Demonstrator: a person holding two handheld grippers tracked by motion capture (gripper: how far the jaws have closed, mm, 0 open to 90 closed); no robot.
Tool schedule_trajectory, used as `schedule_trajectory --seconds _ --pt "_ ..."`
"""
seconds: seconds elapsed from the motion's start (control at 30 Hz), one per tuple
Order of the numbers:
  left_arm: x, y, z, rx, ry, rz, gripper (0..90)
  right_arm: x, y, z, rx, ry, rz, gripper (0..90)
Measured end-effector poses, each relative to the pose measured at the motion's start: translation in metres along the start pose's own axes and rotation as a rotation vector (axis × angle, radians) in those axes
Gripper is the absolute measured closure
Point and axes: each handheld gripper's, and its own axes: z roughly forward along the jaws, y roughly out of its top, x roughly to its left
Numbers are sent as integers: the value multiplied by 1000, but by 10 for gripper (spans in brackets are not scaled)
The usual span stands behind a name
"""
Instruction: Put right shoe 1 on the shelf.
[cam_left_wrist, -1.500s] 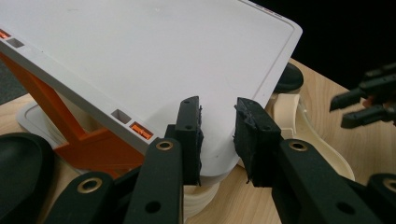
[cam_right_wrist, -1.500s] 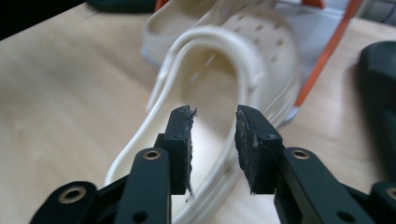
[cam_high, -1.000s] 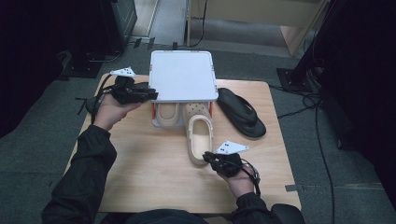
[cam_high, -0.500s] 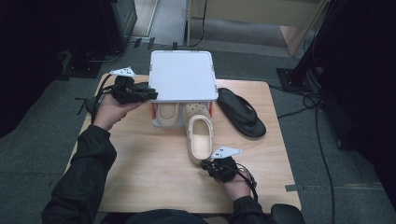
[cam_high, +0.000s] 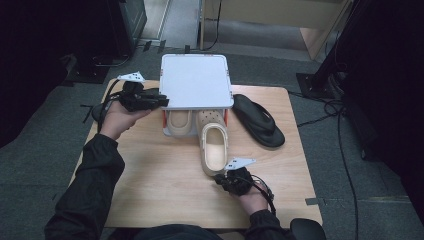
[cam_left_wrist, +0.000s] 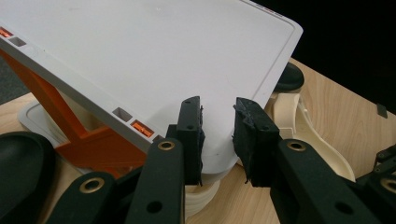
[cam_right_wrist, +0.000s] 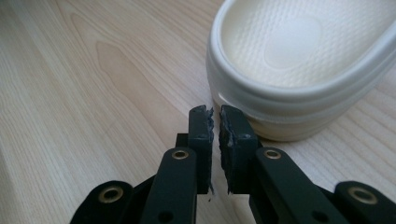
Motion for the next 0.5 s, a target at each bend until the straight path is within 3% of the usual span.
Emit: schedule_trajectory --seconds 0.5 --pt "0 0 0 1 4 4 731 2 4 1 -11 -4 -42 837"
